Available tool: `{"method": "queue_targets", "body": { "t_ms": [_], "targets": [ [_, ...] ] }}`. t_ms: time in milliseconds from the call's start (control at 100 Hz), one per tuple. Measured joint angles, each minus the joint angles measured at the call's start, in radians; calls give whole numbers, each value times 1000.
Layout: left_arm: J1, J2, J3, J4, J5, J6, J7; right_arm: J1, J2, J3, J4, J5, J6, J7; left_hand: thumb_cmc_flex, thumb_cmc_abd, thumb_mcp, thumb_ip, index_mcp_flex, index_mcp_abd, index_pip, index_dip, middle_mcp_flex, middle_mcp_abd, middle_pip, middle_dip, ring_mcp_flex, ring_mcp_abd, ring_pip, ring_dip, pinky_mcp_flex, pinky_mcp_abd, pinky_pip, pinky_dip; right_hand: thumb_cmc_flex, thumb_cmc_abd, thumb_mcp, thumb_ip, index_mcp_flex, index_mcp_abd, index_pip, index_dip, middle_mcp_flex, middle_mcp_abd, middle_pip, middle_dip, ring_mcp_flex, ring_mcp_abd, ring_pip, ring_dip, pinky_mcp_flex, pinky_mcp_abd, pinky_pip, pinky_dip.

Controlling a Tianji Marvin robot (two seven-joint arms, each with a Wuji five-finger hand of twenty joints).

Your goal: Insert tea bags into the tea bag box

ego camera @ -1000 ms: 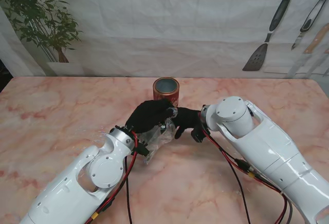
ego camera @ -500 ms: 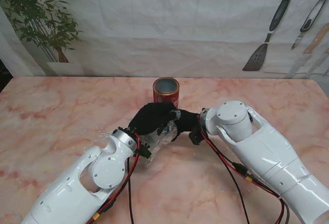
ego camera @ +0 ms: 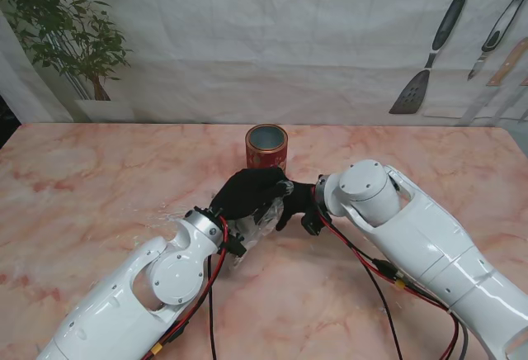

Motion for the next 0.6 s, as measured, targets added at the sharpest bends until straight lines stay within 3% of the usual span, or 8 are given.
{"method": "queue_targets", "body": {
  "t_ms": [140,180,250,320,390,520,550,600],
  "targets": [
    [-1,0,0,0,0,-4,2,-11,-14,17,20,68,2,1,0,0,0,0,0,0,0,0,-1,0,9,-1,0,0,9,0,0,0,2,0,29,0,89,0,-10,0,4,-1,0,-2,0,0,-1,0,-10,0,-13,1,-17,-2],
    [-2,0,0,-1,0,-7,3,-21,-20,34,28,111,2,3,0,0,0,0,0,0,0,0,-3,0,14,-7,0,0,10,0,0,0,3,0,65,0,135,-20,-18,2,7,-61,-1,-2,0,0,-5,0,-13,0,-17,1,-17,-12],
    [-2,-1,0,-6,0,-11,4,-33,-27,51,41,171,4,11,0,0,0,0,0,0,0,0,-4,0,15,-9,0,0,10,0,0,0,4,0,72,0,143,-34,-20,5,11,-101,-14,-2,0,0,-20,0,-14,0,-32,1,-19,-14],
    [-1,-1,0,-6,1,-12,2,-33,-29,51,42,148,2,22,0,0,0,0,0,0,0,0,-4,0,14,-10,0,0,10,0,0,0,4,0,46,-1,146,-34,-18,7,13,-109,-13,-2,0,0,-22,0,-23,0,-36,1,-20,-14],
    [2,-1,0,-6,3,-12,-2,-26,-29,44,42,98,-6,33,0,0,0,1,0,1,0,0,-4,0,13,-10,0,0,10,0,0,1,4,0,13,-1,144,-34,-9,8,-3,-49,-25,-2,0,0,-38,0,-26,-1,-59,1,-23,-23],
    [5,-1,-2,-7,9,-21,0,-11,-27,36,59,123,-1,55,0,0,0,1,0,1,0,0,-4,0,14,-10,0,0,10,0,0,1,5,0,13,0,144,-34,-9,9,-15,-33,-27,-2,-1,0,-48,0,-26,-1,-49,1,-24,-23],
    [6,-1,-2,-7,10,-22,0,-10,-27,36,58,121,-1,48,0,0,0,1,0,1,0,0,-4,0,13,-10,0,0,10,0,0,1,5,0,13,0,144,-34,-9,9,-7,-47,-25,-2,-1,0,-46,0,-26,-1,-49,1,-24,-23],
    [7,-1,0,-7,12,-23,0,-12,-27,36,53,117,-1,26,0,0,0,1,0,1,0,0,-4,0,13,-10,0,0,10,0,0,1,5,0,51,0,121,-53,-12,9,56,-134,-23,-2,-1,0,-43,0,-26,-1,-49,1,-24,-23]
  ]
}}
